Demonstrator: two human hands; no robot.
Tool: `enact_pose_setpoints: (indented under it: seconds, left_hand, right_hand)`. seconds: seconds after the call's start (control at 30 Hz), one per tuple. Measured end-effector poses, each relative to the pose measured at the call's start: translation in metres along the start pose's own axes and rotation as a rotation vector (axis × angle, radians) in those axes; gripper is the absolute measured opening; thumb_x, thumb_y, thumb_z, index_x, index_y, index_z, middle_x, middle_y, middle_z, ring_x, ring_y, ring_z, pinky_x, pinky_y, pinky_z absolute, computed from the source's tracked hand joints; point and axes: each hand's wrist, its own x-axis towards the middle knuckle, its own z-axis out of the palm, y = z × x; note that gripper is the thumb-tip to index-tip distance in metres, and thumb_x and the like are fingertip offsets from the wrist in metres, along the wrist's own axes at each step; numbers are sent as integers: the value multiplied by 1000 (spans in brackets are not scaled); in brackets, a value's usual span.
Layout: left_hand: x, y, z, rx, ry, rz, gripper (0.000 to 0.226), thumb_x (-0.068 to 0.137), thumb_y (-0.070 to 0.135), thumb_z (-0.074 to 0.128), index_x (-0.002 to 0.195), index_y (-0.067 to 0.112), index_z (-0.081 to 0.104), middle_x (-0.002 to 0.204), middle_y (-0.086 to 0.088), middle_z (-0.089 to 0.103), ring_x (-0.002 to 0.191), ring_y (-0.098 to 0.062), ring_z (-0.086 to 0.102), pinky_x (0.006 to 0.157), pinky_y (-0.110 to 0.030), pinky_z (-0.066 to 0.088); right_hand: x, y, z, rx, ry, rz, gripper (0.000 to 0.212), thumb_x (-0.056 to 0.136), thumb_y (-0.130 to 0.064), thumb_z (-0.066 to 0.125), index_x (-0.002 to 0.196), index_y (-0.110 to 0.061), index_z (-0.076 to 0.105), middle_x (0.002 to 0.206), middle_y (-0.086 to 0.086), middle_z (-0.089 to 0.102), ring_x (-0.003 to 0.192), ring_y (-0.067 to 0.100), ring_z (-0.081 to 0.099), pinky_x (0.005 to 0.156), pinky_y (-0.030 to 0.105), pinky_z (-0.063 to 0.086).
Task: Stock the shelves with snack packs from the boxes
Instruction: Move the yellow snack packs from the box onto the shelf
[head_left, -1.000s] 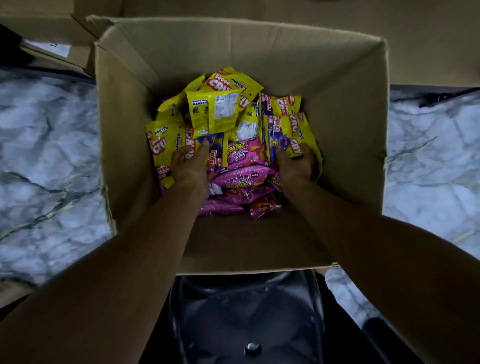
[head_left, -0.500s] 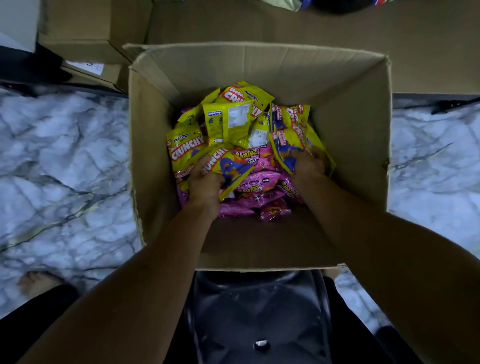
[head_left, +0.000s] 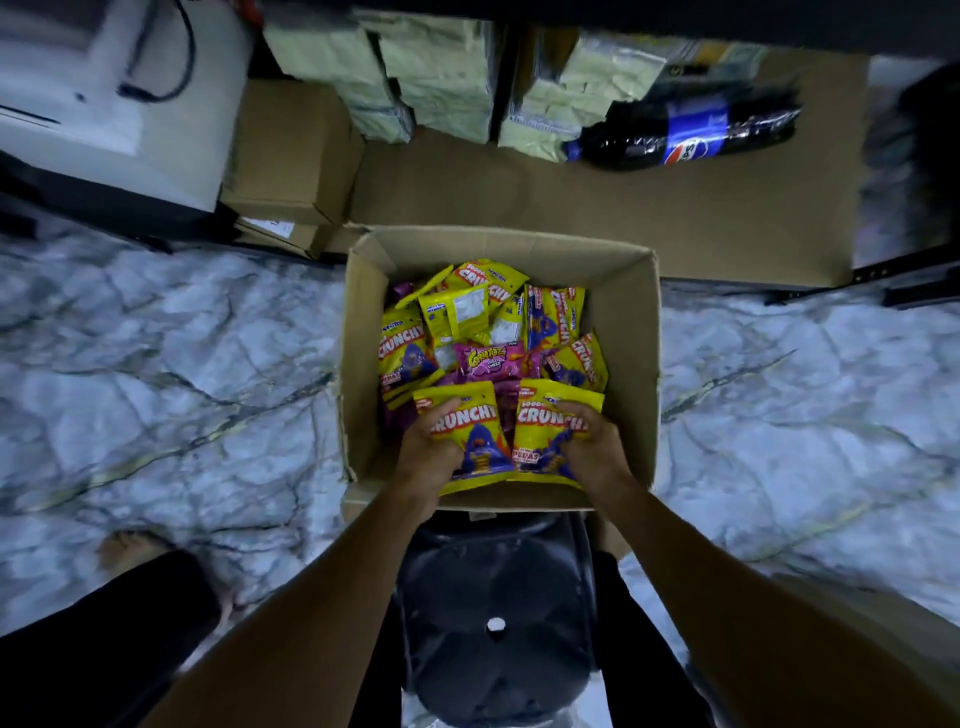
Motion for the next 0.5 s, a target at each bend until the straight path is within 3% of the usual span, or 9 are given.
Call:
enact_pose_setpoints:
  seconds: [0.07, 0.13, 0.2, 0.3, 0.33, 0.4, 0.5]
  left_hand:
    - [-23, 9, -2, 44, -21, 33, 75, 78, -24, 44, 134, 25, 56, 121, -2, 56, 89, -7, 58, 57, -17, 51]
    - [-48, 16, -8, 73, -22, 65, 73, 77, -26, 44, 130, 23, 59, 114, 3, 58, 86, -3, 58, 57, -17, 51]
    - [-70, 20, -18, 94, -26, 100, 71, 77, -25, 46, 125, 24, 62, 108, 10, 57, 83, 0, 57, 64, -20, 53]
    - [-100, 35, -33, 48, -67, 156, 54, 81, -9, 63, 115, 32, 68, 124, 6, 59, 98, -7, 60, 85, -31, 55]
    - [-111, 44, -37, 13, -69, 175, 45, 82, -2, 68, 112, 32, 69, 126, 5, 60, 103, -9, 61, 88, -30, 54]
    - [-136, 64, -42, -74, -65, 196, 33, 84, 6, 71, 109, 25, 70, 122, 1, 64, 98, -8, 67, 75, -22, 55]
    - [-180, 88, -52, -148, -70, 258, 33, 81, -3, 71, 111, 13, 70, 115, -7, 68, 85, -8, 72, 63, -20, 55]
  right_hand:
    - [-17, -12, -6, -15, -30, -22, 65, 80, 21, 44, 110, -33, 64, 101, 7, 69, 67, 22, 61, 55, 33, 46]
    - [-40, -26, -12, -39, -49, -43, 65, 81, 20, 46, 115, -33, 62, 94, 5, 68, 51, 13, 54, 45, 25, 42]
    - [-63, -39, -16, -51, -66, -47, 65, 81, 17, 46, 121, -33, 60, 79, 5, 63, 39, 9, 39, 37, 22, 32]
    - [-97, -67, -20, -49, -86, -86, 68, 80, 15, 49, 123, -37, 59, 83, 7, 64, 38, 9, 40, 38, 23, 32]
    - [-108, -78, -23, -51, -81, -112, 67, 80, 14, 50, 123, -37, 60, 86, 8, 65, 41, 10, 41, 40, 25, 34]
    - [-133, -101, -33, -40, -54, -168, 61, 82, 11, 55, 120, -36, 60, 92, 9, 65, 53, 16, 48, 49, 31, 41]
    - [-177, -131, -47, -39, -36, -264, 51, 86, 3, 63, 121, -33, 58, 105, 6, 66, 77, 20, 65, 70, 40, 57]
